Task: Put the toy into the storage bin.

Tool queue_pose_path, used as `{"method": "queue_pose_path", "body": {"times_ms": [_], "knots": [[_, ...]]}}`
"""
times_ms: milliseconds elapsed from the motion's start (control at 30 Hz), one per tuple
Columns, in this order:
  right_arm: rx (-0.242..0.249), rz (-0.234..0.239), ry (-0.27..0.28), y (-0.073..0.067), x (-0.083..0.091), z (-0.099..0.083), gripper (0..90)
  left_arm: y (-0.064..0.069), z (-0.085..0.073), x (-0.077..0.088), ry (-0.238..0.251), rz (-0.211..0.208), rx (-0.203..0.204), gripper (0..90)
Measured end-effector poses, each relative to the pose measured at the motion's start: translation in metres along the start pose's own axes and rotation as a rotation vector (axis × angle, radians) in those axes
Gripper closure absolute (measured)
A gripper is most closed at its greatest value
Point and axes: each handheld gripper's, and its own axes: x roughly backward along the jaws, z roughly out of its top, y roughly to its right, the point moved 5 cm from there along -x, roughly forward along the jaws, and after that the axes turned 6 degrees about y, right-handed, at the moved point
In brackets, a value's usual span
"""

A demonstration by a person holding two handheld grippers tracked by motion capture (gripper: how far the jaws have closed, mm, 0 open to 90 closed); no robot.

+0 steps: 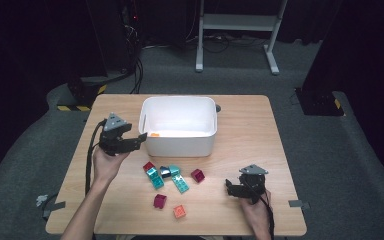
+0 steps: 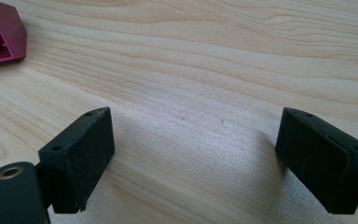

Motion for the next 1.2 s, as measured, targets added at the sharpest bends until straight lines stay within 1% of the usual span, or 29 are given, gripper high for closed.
{"method": "queue_pose_path", "body": {"times_ms": [33, 67, 133, 167, 200, 267, 300, 333, 367, 400, 433, 467, 533, 600, 700, 733, 767, 867, 900, 933, 967, 1033, 1100, 1200], "knots": [[0.0, 0.0, 0.0, 0.0, 0.0, 0.0, 11.1, -0.001, -0.007, 0.006, 0.006, 0.015, 0.004, 31.1], [0.0, 0.0, 0.0, 0.0, 0.0, 0.0, 11.1, -0.001, -0.007, 0.006, 0.006, 0.015, 0.004, 31.2], [0.0, 0.0, 0.0, 0.0, 0.0, 0.0, 11.1, -0.001, -0.017, 0.012, 0.005, 0.026, 0.013, 31.3], [0.0, 0.0, 0.0, 0.0, 0.0, 0.0, 11.1, -0.001, -0.026, 0.014, -0.005, 0.027, 0.015, 31.7], [0.0, 0.0, 0.0, 0.0, 0.0, 0.0, 11.1, -0.001, -0.026, 0.014, -0.005, 0.027, 0.015, 31.8], [0.001, 0.0, 0.0, 0.0, 0.0, 0.0, 11.2, 0.0, -0.038, 0.015, -0.025, 0.033, 0.01, 32.9], [0.001, 0.0, 0.001, 0.0, 0.0, 0.0, 11.2, 0.001, -0.047, 0.015, -0.039, 0.031, 0.011, 34.0], [0.001, 0.0, 0.0, 0.0, 0.0, 0.0, 11.2, 0.003, -0.056, 0.013, -0.048, 0.013, 0.019, 36.2], [0.001, 0.0, 0.0, 0.0, 0.0, 0.0, 11.1, 0.003, -0.062, 0.012, -0.054, 0.003, 0.03, 37.0], [0.001, 0.0, 0.0, 0.0, 0.0, 0.0, 11.1, 0.003, -0.062, 0.012, -0.054, 0.003, 0.03, 38.0], [0.001, -0.001, 0.0, 0.0, 0.0, 0.0, 11.2, 0.003, -0.074, 0.007, -0.071, -0.007, 0.05, 38.7], [0.0, -0.001, 0.001, 0.0, 0.0, 0.0, 11.2, 0.004, -0.079, 0.004, -0.077, -0.012, 0.063, 38.9], [0.0, -0.001, 0.001, 0.0, 0.0, 0.0, 11.2, 0.005, -0.089, -0.001, -0.095, -0.025, 0.076, 38.8], [0.001, -0.001, 0.0, 0.0, 0.0, 0.0, 11.2, 0.009, -0.097, -0.004, -0.101, -0.044, 0.082, 37.8], [0.002, -0.001, 0.001, 0.0, 0.0, 0.0, 11.2, 0.018, -0.106, -0.009, -0.112, -0.064, 0.079, 35.8], [0.002, -0.001, 0.001, 0.0, 0.0, 0.0, 11.2, 0.018, -0.106, -0.009, -0.112, -0.064, 0.079, 35.5], [0.002, -0.001, 0.001, 0.0, 0.0, 0.0, 11.2, 0.025, -0.112, -0.01, -0.118, -0.08, 0.074, 35.5], [0.002, -0.001, 0.001, 0.0, 0.0, 0.0, 11.3, 0.031, -0.116, -0.011, -0.12, -0.093, 0.065, 36.5], [0.002, -0.001, 0.001, 0.0, 0.0, 0.0, 11.3, 0.035, -0.119, -0.012, -0.122, -0.103, 0.058, 39.9], [0.002, -0.001, 0.001, 0.0, 0.0, 0.0, 11.3, 0.035, -0.119, -0.012, -0.122, -0.103, 0.058, 41.9], [0.002, -0.001, 0.001, 0.0, 0.0, 0.0, 11.3, 0.038, -0.122, -0.013, -0.126, -0.114, 0.055, 44.0], [0.002, -0.001, 0.001, 0.0, 0.0, 0.0, 11.3, 0.04, -0.123, -0.014, -0.129, -0.119, 0.052, 45.1], [0.002, -0.001, 0.001, 0.0, 0.0, 0.0, 11.3, 0.042, -0.126, -0.016, -0.132, -0.121, 0.043, 48.5], [0.002, -0.001, 0.001, 0.0, 0.0, 0.0, 11.3, 0.043, -0.129, -0.02, -0.14, -0.116, 0.034, 51.2]]}}
